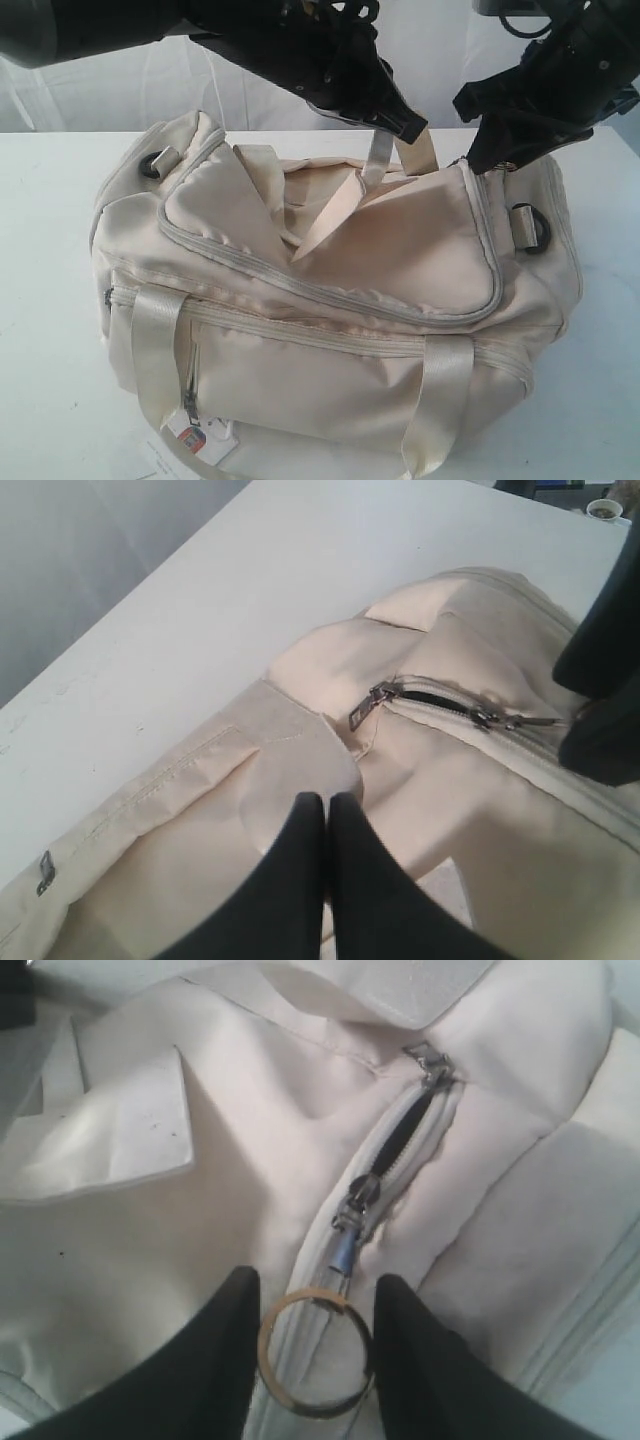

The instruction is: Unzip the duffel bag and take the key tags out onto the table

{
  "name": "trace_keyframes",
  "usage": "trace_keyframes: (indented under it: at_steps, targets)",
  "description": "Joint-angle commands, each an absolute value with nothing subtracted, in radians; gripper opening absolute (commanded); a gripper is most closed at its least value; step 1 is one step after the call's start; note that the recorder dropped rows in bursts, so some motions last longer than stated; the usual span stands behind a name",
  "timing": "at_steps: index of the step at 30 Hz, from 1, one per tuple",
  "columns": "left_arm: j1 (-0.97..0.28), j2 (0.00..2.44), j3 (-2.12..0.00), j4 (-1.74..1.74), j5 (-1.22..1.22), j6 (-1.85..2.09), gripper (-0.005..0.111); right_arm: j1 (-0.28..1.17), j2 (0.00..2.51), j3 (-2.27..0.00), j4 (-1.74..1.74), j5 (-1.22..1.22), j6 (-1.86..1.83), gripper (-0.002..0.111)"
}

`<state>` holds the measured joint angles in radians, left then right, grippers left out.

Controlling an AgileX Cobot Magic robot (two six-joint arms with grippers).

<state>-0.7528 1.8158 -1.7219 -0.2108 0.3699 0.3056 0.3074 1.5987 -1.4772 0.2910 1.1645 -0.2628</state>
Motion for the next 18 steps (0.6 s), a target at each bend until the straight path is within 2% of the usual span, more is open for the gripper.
trace_keyframes:
  at_steps: [1, 18]
  targets:
    - [-0.759, 1.808, -1.719, -0.224, 0.368, 0.287, 0.000, 0.311, 1.552, -1.446, 0.303, 1.179, -0.273, 0.000]
    - [-0.759, 1.808, -1.719, -0.224, 0.368, 0.285, 0.000, 0.311, 1.367, -1.240, 0.368, 1.180, -0.312, 0.000]
